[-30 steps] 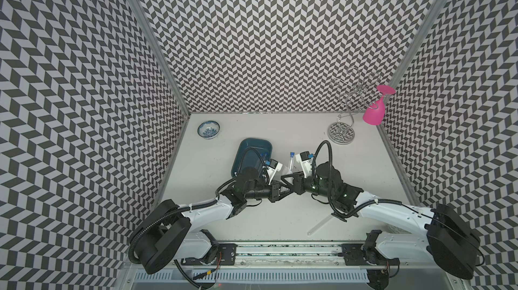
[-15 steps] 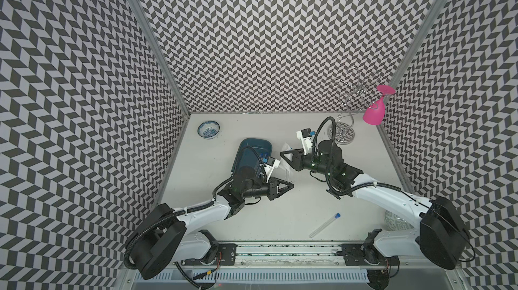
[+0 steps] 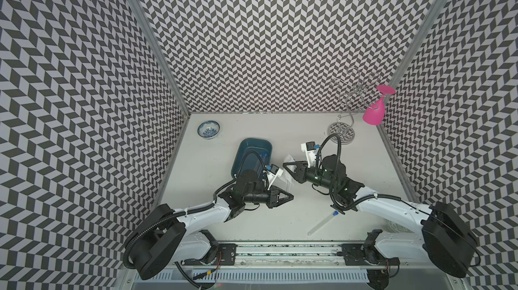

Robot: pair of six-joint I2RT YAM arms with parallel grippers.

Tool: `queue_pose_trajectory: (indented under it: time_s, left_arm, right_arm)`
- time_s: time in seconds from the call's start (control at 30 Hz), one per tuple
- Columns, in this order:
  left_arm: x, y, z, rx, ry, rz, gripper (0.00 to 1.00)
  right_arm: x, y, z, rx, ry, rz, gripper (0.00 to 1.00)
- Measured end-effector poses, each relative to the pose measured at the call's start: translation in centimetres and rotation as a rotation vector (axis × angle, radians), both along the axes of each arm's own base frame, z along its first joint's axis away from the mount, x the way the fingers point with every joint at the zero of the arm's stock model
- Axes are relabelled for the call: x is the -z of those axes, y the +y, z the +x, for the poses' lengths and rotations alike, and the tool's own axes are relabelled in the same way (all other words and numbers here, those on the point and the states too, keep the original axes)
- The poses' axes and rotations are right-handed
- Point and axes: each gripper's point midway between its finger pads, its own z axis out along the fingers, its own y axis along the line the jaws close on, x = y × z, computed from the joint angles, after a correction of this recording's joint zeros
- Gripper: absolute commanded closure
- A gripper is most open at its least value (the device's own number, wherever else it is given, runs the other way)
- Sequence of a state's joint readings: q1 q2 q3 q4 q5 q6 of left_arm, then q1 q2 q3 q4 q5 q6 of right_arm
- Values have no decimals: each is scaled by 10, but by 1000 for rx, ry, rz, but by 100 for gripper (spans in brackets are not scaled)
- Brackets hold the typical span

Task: Wipe the exteriors of test tubes
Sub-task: Wipe the dirt from the test tube.

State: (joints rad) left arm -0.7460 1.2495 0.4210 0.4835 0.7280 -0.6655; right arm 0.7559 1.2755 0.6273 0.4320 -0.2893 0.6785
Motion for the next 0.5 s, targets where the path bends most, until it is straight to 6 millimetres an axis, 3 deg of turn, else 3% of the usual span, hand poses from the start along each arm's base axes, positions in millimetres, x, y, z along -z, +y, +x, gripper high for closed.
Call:
queue_pose_trajectory:
  time_s: [0.13, 0.33, 0.5]
  left_arm:
    - [-1, 2, 5, -20, -13, -1, 88]
    - [-17, 7, 23, -104, -60, -30, 88]
    - [-19, 10, 28, -136, -70, -29, 88]
  right_arm:
    - [-4, 7, 7, -10, -5, -38, 77]
    - [-23, 19, 34, -64, -33, -80, 78]
    - [-25, 24, 37, -118, -38, -90, 78]
